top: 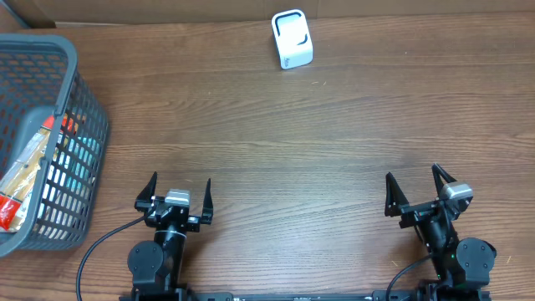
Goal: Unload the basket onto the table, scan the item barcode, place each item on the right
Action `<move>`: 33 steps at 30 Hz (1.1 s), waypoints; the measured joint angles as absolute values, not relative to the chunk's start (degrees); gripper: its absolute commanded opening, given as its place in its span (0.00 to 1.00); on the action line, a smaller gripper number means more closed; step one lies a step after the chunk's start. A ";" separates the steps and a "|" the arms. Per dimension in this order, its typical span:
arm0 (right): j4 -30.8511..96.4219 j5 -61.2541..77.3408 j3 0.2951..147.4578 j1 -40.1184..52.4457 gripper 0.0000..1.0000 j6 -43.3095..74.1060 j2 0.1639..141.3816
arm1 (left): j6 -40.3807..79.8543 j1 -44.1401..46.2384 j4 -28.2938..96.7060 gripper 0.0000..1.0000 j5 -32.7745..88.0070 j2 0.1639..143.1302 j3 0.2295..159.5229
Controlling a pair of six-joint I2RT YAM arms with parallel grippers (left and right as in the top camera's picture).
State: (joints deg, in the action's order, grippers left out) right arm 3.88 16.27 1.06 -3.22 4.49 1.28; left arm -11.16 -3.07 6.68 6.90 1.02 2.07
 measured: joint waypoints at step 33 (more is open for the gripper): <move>3.86 15.64 1.06 -3.22 1.00 4.47 1.28 | -11.14 -3.07 6.68 0.99 6.90 1.02 2.07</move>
